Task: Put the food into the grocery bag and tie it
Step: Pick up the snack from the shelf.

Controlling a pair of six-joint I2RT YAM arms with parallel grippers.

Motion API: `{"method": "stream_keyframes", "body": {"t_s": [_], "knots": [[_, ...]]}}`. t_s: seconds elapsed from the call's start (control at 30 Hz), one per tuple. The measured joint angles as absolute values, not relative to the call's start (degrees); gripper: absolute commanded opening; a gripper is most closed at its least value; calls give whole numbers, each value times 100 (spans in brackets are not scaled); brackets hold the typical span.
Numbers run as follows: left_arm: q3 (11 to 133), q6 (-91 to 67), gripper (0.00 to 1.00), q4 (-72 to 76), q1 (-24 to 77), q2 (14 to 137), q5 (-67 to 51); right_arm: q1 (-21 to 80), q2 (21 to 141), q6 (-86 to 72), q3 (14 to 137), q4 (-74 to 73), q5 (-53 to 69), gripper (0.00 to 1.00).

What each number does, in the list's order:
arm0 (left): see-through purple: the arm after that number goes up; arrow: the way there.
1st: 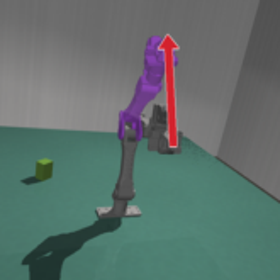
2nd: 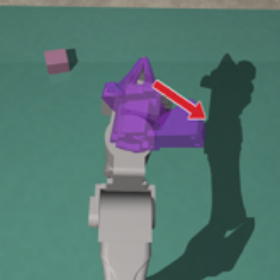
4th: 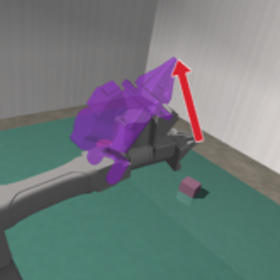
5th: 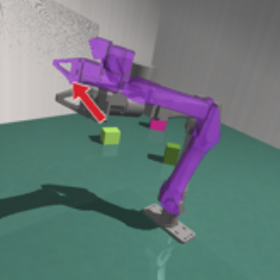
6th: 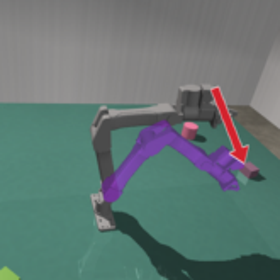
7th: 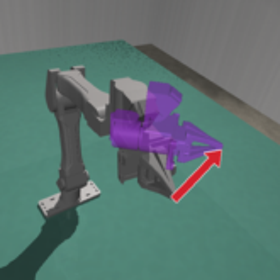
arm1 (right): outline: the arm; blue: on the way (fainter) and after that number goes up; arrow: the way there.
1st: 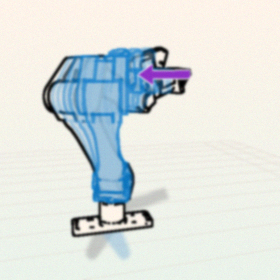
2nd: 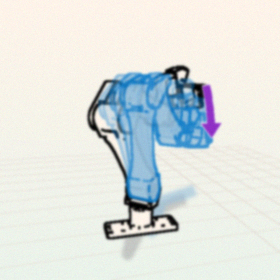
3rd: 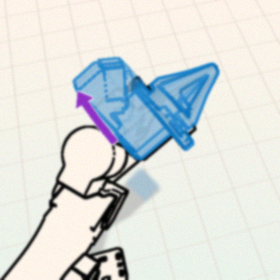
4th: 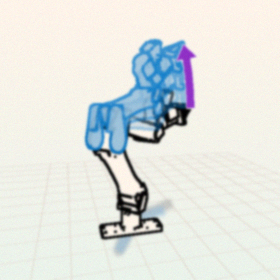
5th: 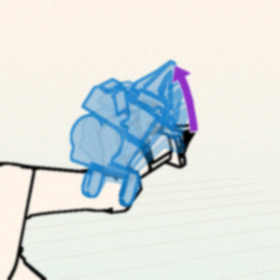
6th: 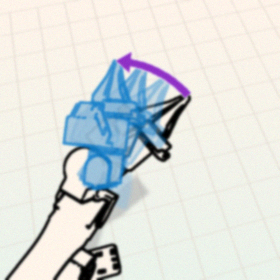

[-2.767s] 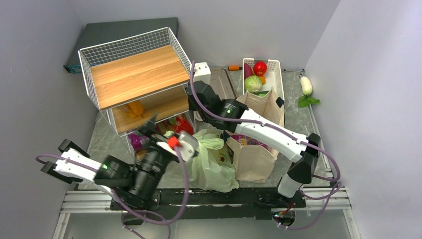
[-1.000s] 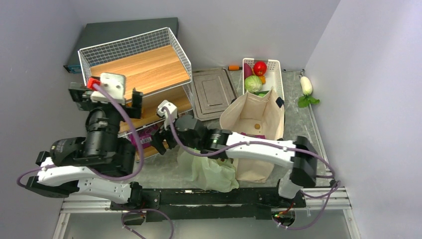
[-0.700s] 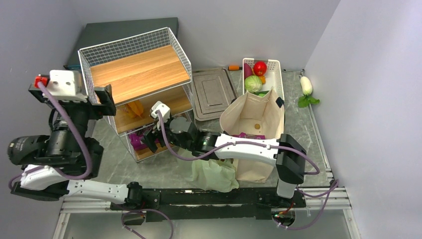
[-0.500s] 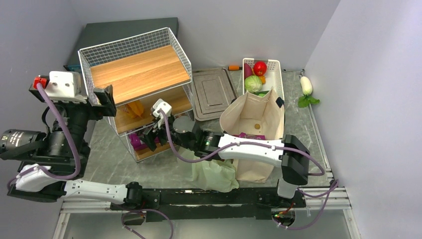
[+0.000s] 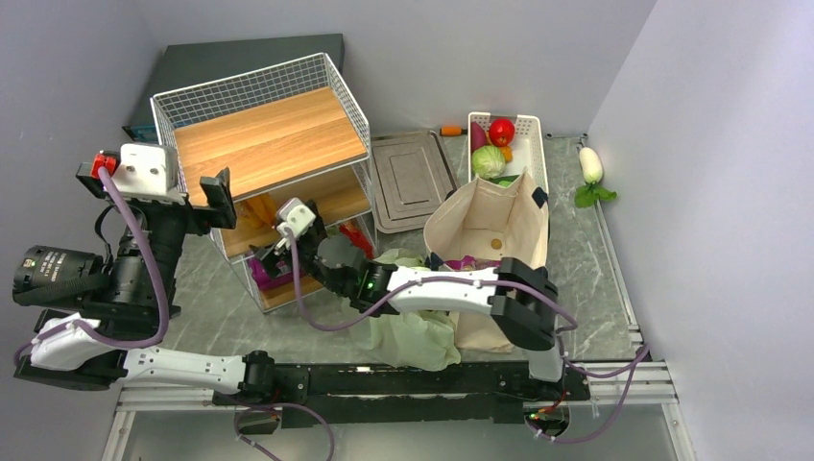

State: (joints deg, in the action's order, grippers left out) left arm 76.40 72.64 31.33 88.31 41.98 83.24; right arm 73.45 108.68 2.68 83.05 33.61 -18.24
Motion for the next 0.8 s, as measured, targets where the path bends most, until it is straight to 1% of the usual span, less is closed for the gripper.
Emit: {"method": "stream_keyframes", "body": {"t_s": [0.2,0.37,0.63,0.73,0.8], "knots": [[7642,7172,99,3004,8831,4193,8324,7330,11531,550,8672,3750,-2080,92],[7649,6932,99,2630,8831,4185,8329,7282,11653,644,8853,4123,-2176,89],[7651,6661,99,2276,8831,4141,8344,7081,11740,642,9192,4259,-2204,87],[7664,6475,99,2075,8831,4130,8348,7059,11869,637,9371,4272,-2193,80],[7664,6381,99,1966,8831,4130,8353,7057,11994,622,9496,4270,-2178,70]]}}
